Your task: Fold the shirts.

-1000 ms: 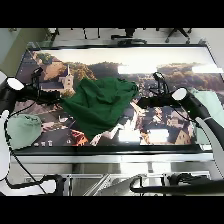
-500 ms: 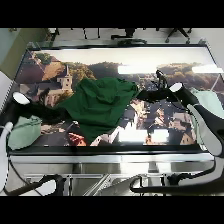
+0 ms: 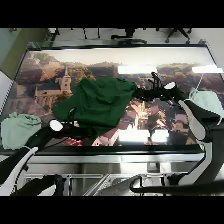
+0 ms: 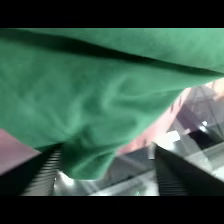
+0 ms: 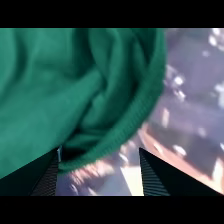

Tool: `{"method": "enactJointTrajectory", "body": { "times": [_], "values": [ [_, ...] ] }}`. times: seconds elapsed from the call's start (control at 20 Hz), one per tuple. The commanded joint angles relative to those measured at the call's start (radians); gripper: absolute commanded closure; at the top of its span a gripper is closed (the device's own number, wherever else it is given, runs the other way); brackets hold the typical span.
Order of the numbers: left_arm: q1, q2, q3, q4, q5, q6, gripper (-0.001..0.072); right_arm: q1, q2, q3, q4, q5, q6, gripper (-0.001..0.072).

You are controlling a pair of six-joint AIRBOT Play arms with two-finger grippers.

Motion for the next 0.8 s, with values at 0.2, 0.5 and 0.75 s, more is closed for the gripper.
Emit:
{"method": "enactJointTrajectory", "body": {
  "times": [0.2,0.5,0.75],
  "values": [
    [-0.079,-0.137,0.123,0.003,0.078,0.008,0.0690,0.002,-0.037,0.010,0.229,-0.006,-0.243,0.0552],
    [0.008,-0.024,0.313,0.150,-0.091,-0.020,0.0694,-0.032,0.001,0.010,0.241,0.036,-0.259,0.0694],
    [0.190,0.211,0.594,0.146,-0.239,-0.006,0.0695,-0.136,0.338,0.011,0.241,0.171,-0.295,0.0695]
  ]
}}
